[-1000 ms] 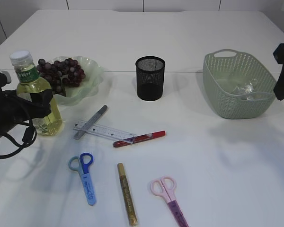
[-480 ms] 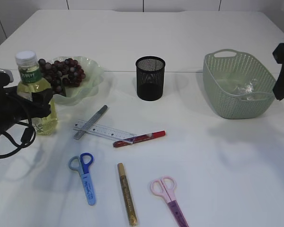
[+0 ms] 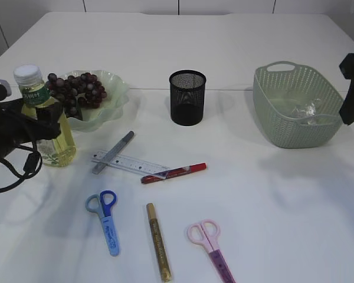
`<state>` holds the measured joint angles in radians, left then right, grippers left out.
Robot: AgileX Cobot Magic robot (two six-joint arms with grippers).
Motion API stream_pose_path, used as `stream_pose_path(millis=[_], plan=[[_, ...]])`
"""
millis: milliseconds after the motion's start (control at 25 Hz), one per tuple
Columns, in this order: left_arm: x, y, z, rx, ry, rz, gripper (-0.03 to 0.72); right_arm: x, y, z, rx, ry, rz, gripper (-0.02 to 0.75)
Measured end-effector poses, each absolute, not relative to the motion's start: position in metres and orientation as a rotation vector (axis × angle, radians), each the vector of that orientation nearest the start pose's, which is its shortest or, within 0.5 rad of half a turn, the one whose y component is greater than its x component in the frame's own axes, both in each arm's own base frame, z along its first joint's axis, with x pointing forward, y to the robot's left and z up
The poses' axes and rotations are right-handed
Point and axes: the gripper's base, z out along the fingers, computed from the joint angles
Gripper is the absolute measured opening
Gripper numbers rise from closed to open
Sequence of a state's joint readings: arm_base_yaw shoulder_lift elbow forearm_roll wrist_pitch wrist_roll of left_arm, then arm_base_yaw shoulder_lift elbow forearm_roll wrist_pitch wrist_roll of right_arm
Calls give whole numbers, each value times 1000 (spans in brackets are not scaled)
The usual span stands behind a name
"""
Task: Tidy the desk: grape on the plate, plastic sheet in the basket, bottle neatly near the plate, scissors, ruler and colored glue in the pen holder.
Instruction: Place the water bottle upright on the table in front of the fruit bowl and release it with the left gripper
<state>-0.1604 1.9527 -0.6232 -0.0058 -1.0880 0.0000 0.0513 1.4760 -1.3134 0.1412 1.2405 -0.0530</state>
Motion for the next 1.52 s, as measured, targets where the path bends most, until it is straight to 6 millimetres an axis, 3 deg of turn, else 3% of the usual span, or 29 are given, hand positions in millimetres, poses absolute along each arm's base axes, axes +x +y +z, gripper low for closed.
stream_pose_path(millis=[280, 840, 1280, 1520], plan=[[328, -53, 161, 121, 1578, -123, 559, 285, 27, 324, -109, 2878, 201, 405], [322, -52, 196, 113, 1477, -128, 550, 285, 28, 324, -103, 2877, 227, 405], [304, -49, 226, 128, 1673, -121, 531, 285, 28, 324, -103, 2876, 229, 405], [280, -45, 261, 129, 1688, -121, 531, 285, 29, 324, -102, 2876, 233, 405]])
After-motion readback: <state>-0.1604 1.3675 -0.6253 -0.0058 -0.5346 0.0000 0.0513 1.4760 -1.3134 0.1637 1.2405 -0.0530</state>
